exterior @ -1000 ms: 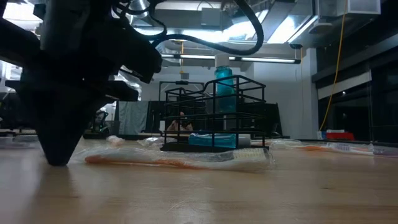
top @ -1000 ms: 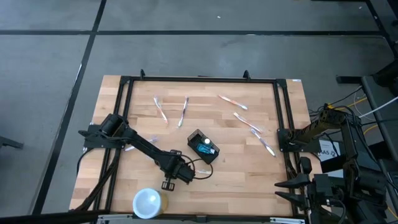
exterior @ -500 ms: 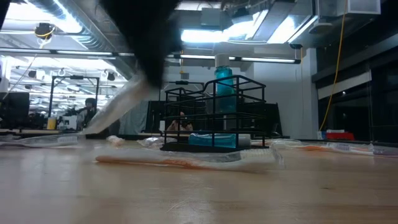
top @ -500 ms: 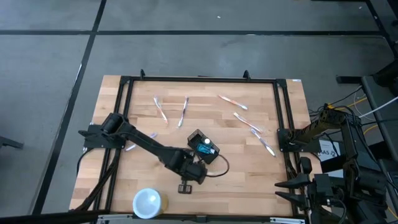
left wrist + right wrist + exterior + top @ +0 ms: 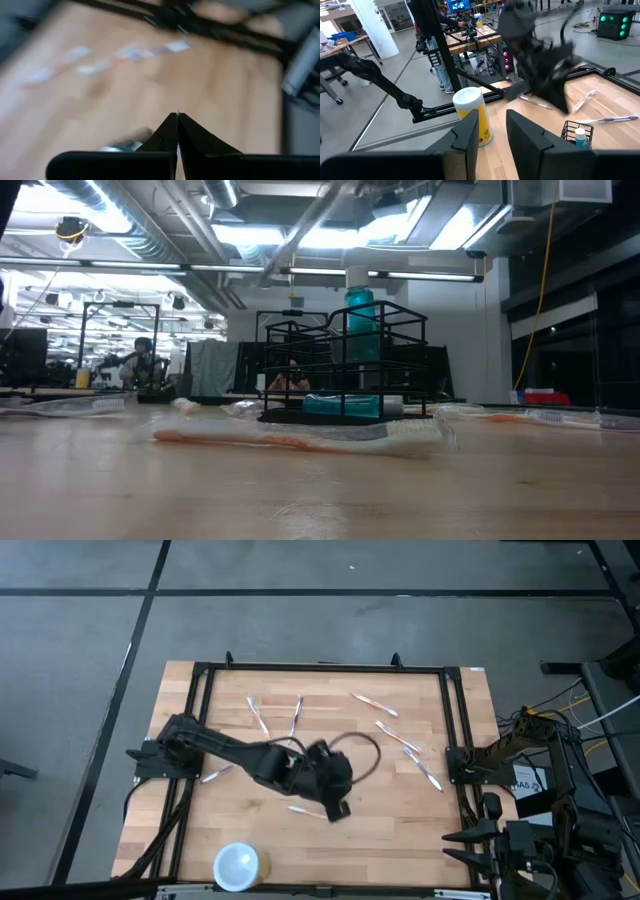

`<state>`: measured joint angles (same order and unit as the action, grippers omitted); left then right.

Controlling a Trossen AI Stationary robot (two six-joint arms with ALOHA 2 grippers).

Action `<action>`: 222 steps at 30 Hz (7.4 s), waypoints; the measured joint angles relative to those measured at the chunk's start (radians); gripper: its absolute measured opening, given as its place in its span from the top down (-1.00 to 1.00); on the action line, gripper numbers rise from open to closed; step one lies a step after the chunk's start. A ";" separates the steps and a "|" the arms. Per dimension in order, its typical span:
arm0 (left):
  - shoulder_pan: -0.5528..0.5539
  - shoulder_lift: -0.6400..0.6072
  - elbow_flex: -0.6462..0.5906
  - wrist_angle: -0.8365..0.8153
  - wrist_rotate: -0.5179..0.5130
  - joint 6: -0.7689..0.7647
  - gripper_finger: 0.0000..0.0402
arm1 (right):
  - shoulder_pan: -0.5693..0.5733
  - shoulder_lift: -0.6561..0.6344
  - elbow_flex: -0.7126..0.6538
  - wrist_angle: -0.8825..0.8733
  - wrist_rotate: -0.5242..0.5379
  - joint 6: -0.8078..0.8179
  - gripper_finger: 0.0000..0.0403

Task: Pick & Place toothbrushing station
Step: Put the violet toothbrush into the wire organizer

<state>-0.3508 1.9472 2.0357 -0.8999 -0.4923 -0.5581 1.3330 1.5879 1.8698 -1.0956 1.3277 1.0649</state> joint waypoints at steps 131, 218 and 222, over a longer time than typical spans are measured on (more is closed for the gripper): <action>0.111 -0.420 -1.228 1.534 -0.380 -0.275 0.98 | 0.023 0.000 0.000 0.002 0.127 0.026 0.50; 0.455 -0.271 -1.184 0.502 0.296 -0.451 0.14 | -0.004 0.000 0.000 0.007 0.094 0.050 0.50; 0.463 -0.276 -1.186 0.508 0.283 -0.437 0.37 | -0.004 0.000 0.000 0.006 0.094 0.050 0.50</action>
<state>0.1117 1.6713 0.8497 -0.3922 -0.2097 -0.9955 1.3285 1.5881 1.8694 -1.0893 1.4216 1.1145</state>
